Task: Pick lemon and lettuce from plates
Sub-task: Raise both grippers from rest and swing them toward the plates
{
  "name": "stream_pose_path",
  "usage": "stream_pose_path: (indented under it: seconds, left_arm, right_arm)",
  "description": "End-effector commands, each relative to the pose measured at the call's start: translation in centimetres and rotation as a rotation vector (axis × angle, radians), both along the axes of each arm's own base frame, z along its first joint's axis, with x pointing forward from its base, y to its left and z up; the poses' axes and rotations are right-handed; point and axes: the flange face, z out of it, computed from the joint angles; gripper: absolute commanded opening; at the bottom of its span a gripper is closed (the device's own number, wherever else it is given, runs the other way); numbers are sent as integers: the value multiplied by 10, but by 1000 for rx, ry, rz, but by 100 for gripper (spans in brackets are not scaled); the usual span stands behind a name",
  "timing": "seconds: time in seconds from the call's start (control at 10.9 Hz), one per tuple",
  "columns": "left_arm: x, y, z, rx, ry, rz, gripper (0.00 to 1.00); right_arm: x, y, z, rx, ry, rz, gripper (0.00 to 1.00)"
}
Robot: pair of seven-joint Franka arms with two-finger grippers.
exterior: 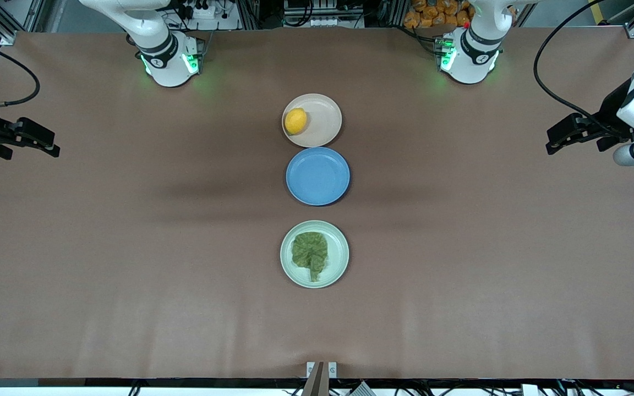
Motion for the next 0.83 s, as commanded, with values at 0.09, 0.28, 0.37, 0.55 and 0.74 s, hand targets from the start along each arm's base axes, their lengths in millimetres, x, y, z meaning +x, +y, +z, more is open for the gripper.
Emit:
stream_pose_path:
  seconds: [0.09,0.28,0.37,0.55,0.74]
  left_arm:
    - [-4,1,6,16,-14,-25,100]
    - [-2,-7,-1,11,-3,-39,100]
    - [1,-16,-8,6,10,-57,100]
    - [16,-59,-30,-22,-16,-126,100]
    - [38,-94,-51,-113,-87,-157,100]
  right_arm:
    - [-2,-1,-3,0,9,-10,100]
    - [-2,-1,-6,1,18,-9,100]
    - [-2,0,-9,1,24,-7,100]
    - [-8,10,-26,7,91,7,100]
    - [-15,28,-62,17,175,28,100]
